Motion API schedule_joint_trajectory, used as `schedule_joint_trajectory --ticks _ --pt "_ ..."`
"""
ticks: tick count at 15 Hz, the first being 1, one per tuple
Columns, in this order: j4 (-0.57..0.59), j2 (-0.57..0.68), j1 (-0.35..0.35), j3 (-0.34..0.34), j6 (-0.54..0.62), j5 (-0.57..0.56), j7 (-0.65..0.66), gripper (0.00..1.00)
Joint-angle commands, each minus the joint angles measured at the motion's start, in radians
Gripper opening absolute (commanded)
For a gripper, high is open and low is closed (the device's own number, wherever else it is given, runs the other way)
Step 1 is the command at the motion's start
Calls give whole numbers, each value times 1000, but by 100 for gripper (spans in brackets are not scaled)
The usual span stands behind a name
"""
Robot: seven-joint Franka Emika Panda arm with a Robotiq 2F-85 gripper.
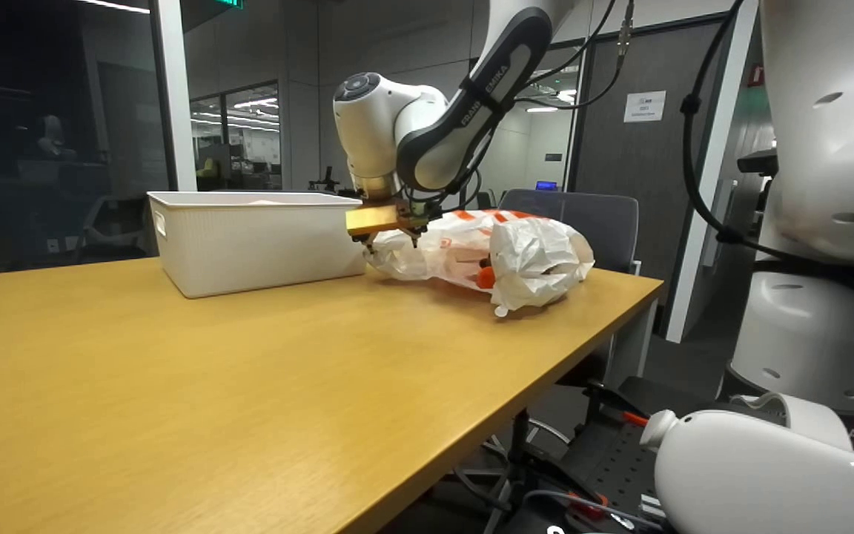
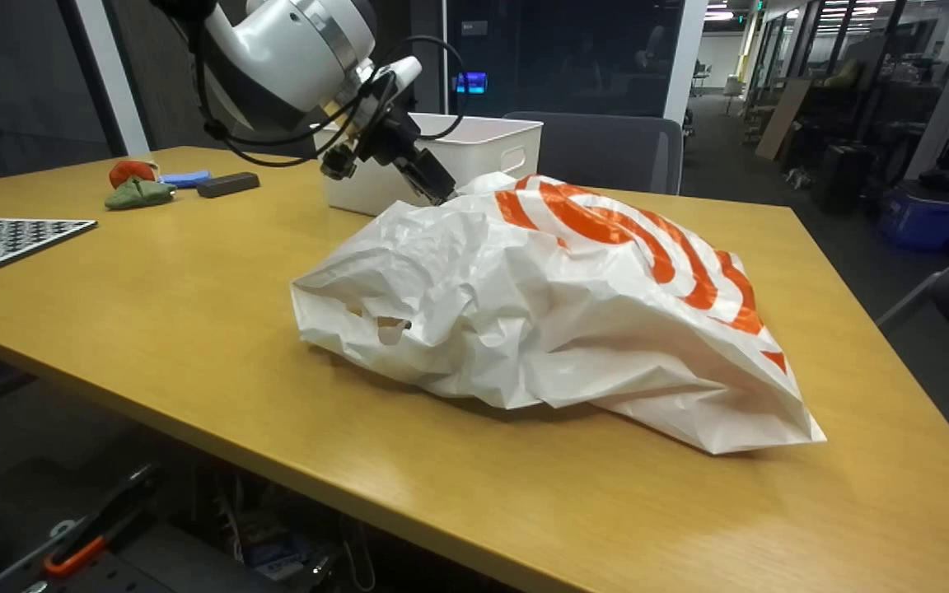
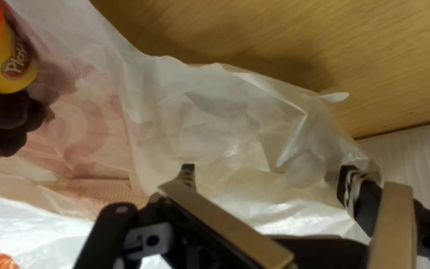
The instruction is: Put the two shirts in the white basket and then put the yellow container and toy moose in the plastic bag
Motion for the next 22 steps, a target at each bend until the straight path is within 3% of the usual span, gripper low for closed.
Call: schedule_joint_trajectory --ticks 1,8,10,11,12,14,17,22 --pt "29 18 4 -8 -5 -32 33 66" --pt "30 12 6 -6 -7 -41 46 10" --pt "29 17 1 -3 1 -22 38 4" --pt "26 19 -3 0 6 -5 28 38" --pt "16 14 -11 7 18 36 9 33" --pt "4 10 -11 9 23 80 4 38" --pt "-17 0 -8 20 43 168 -36 61" --pt "17 45 5 2 60 135 -74 99"
